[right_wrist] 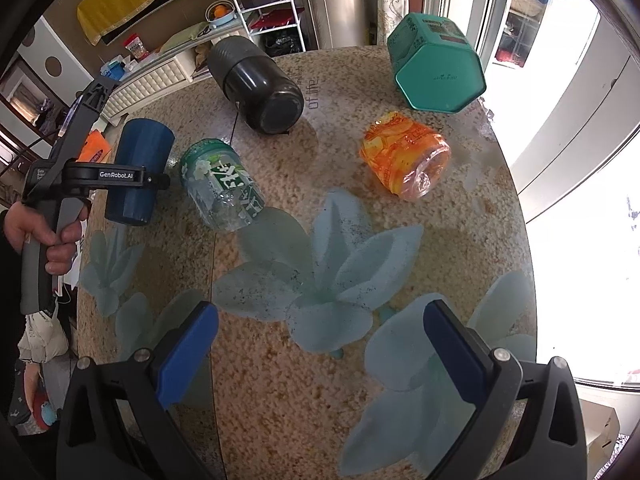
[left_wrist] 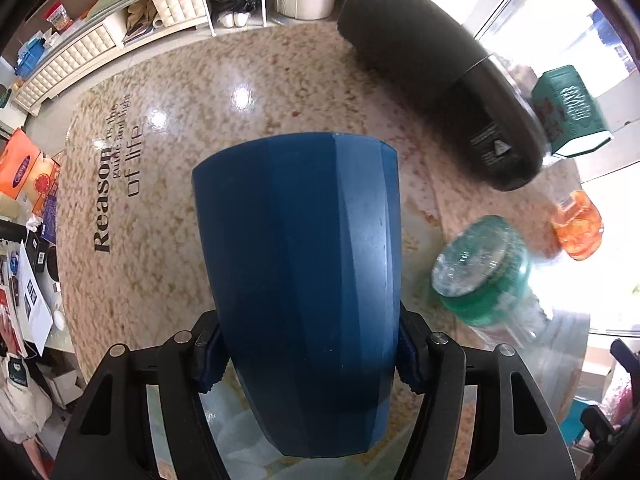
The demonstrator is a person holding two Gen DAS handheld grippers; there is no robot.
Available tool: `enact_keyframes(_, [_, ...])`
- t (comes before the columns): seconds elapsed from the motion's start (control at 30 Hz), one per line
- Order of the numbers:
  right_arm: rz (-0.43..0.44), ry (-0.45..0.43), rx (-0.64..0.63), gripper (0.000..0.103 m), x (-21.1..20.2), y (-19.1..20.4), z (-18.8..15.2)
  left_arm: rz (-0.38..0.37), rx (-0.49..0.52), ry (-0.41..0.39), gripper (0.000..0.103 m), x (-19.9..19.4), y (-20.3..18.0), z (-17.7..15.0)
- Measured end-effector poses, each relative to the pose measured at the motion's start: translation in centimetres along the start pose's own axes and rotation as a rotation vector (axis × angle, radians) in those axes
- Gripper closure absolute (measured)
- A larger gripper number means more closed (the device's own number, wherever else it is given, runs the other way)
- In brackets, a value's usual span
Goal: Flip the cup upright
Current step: 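Lift the blue cup with the left gripper and swing it upward, then lower the cup mouth-down onto the table and open the left gripper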
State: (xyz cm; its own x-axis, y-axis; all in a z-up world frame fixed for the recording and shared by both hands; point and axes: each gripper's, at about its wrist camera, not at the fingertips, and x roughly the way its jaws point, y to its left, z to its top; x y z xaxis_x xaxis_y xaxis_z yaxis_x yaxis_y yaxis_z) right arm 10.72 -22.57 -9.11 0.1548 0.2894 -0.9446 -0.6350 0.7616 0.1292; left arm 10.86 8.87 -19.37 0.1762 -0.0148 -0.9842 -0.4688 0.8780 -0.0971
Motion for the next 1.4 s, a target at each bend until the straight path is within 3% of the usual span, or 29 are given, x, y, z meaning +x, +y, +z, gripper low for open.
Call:
enact_keyframes(0.33, [-0.030, -0.065, 0.015, 0.000, -3.0, 1.6, -1.8, -0.098, -0.014, -0.038, 0.033, -6.6, -0.1, -4.8])
enact_keyframes(0.57, [-0.043, -0.100, 0.078, 0.000, -5.0, 2.3, -5.0, -0.168, 0.041, -0.056, 0.033, -10.7, -3.2, -11.6])
enact_keyframes(0.7, [-0.055, -0.095, 0.095, 0.000, -5.8, 2.6, -6.7, -0.191, 0.092, -0.047, 0.033, -11.2, -5.2, -13.9])
enact_keyframes(1.0, [-0.064, -0.079, 0.126, 0.000, -6.8, 1.0, -9.2, -0.224, 0.108, -0.008, 0.033, -9.7, -9.4, -18.1])
enact_keyframes(1.4, [-0.017, -0.030, 0.123, 0.000, -5.9, -3.4, -9.9, -0.148, 0.002, 0.101, 0.033, -2.7, -13.5, -19.0])
